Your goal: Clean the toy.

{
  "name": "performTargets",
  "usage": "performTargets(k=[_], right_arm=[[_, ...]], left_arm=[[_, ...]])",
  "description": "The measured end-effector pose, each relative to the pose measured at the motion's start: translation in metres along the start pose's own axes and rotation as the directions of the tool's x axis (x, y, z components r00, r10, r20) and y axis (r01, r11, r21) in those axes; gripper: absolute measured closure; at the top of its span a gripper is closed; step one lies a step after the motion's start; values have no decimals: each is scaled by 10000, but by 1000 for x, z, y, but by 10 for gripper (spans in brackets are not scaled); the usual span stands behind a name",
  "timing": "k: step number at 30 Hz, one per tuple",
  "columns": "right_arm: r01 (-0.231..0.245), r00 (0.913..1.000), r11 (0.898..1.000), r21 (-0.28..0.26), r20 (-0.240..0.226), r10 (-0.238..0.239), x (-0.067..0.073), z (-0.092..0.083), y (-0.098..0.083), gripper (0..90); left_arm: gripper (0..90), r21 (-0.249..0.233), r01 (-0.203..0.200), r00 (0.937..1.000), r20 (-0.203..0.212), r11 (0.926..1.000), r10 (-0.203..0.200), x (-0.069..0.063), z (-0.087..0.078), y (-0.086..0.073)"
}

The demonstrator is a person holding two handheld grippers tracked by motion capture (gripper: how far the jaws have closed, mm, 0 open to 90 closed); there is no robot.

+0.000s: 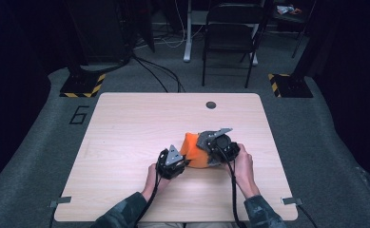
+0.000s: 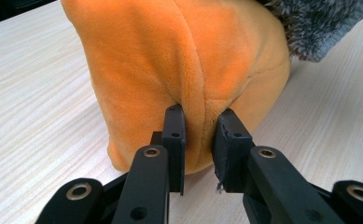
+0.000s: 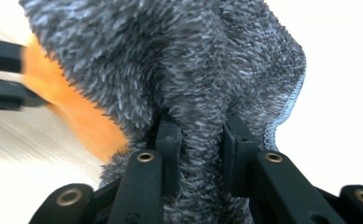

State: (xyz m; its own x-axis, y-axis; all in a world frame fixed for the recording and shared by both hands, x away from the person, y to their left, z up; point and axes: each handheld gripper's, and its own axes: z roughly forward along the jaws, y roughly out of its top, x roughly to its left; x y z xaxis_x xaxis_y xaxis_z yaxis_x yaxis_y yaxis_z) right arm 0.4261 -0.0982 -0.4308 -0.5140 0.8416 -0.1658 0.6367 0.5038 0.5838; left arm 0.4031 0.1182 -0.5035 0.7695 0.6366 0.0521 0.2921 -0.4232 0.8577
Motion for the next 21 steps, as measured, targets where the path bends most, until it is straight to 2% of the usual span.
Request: performTargets(k=[8, 11, 15, 16, 19, 21], right_arm=[[-683, 9975, 9941, 842, 242, 665, -15, 20, -14, 718], [-647, 9972, 9900, 1250, 457, 594, -17, 32, -19, 718], [-876, 9958, 9800, 1786, 421, 814, -20, 48, -26, 717], [-882, 9961, 9789, 1841, 256, 849, -20, 51, -28, 717], [-946, 9952, 9792, 1794, 401, 888, -22, 46, -24, 717], [-1089, 9937, 9816, 1570, 433, 1034, -26, 36, -21, 719]], left_arm=[[760, 6, 288, 9995, 101, 9996, -288, 5, 0, -1], [760, 10, 442, 9990, 81, 9990, -442, 8, 0, -2], [760, 7, 767, 9970, 135, 9971, -767, 13, 0, -4], [759, -60, 829, 9965, 120, 9965, -828, 14, 1, -4], [759, -27, 877, 9961, 134, 9961, -876, 14, 0, -4], [760, 9, 866, 9962, 63, 9962, -866, 16, 0, -4]])
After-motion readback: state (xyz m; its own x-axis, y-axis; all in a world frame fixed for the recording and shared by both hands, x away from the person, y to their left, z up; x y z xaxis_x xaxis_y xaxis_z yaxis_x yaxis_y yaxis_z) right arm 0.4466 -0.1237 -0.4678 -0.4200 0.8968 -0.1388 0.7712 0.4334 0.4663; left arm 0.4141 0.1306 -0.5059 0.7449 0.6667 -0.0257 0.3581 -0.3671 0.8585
